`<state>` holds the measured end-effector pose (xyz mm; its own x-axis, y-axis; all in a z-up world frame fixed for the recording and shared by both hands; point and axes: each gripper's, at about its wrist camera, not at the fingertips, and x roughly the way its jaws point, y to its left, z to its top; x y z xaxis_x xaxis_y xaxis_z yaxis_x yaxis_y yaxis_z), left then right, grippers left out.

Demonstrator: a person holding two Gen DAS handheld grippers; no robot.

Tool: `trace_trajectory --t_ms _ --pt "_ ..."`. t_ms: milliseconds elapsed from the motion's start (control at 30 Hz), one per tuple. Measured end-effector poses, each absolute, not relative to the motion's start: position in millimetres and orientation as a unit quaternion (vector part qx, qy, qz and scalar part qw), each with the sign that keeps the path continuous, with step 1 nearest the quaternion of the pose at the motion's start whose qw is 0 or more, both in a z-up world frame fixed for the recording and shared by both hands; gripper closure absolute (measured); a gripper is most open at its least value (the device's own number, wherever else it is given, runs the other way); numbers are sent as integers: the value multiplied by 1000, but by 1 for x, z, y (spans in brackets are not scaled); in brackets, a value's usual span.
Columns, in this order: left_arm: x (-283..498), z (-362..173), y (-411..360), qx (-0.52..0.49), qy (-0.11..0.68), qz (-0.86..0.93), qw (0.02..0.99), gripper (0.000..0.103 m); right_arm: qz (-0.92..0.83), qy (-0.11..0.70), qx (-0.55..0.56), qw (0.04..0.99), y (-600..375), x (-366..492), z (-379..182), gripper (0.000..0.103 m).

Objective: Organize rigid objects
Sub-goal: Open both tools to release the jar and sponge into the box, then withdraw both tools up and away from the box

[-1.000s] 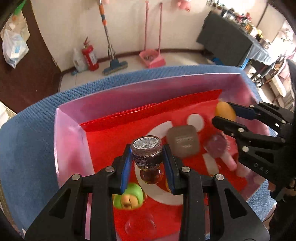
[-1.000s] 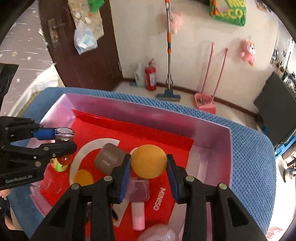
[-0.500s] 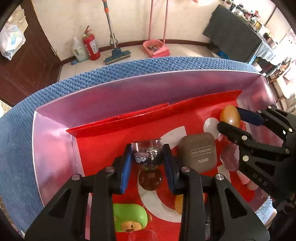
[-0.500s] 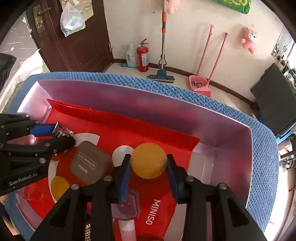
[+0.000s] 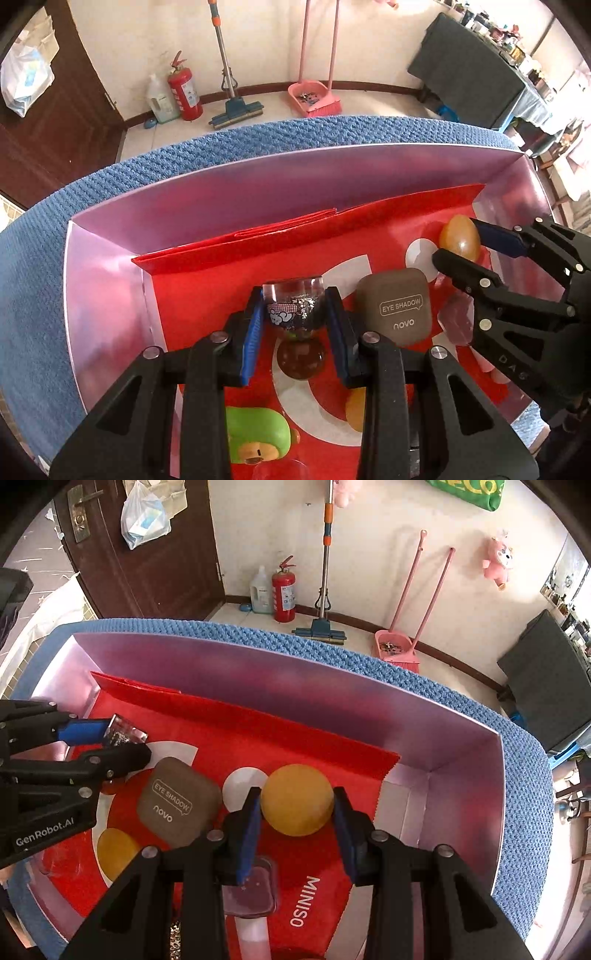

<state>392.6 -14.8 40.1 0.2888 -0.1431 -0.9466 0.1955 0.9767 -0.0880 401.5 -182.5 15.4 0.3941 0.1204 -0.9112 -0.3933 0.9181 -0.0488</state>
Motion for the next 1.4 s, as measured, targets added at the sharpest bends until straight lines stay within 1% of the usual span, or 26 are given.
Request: trace_trajectory --t_ms 133,600,667,733,900,933,1033,1200,1267,1367,1400 --pt "392 42 -15 21 588 -106 802 72 152 526 -133 826 -180 402 15 57" --pt "381 58 -17 14 573 -113 812 72 148 521 -133 830 -180 401 17 53" --pt "379 62 -16 13 568 -113 815 72 146 517 -133 833 -182 398 19 50" --pt "372 69 -16 10 561 -114 820 72 145 513 -132 836 -184 396 24 46" --pt "356 86 -11 2 538 -117 835 72 140 497 -124 847 -188 385 42 46" --pt "349 91 -10 0 531 -119 839 72 140 494 -120 850 -189 382 47 45" --pt "333 104 -8 0 509 -119 853 72 139 478 -107 861 -192 368 61 38" --pt "306 123 -5 -4 471 -128 873 72 135 441 -103 881 -196 336 90 36" --pt "294 131 -4 -3 452 -127 883 72 136 427 -99 888 -198 324 98 31" --pt "278 136 -1 -9 434 -132 891 72 140 403 -87 900 -202 301 113 29" --pt "272 136 0 -13 428 -135 894 69 140 397 -84 903 -202 295 116 28"
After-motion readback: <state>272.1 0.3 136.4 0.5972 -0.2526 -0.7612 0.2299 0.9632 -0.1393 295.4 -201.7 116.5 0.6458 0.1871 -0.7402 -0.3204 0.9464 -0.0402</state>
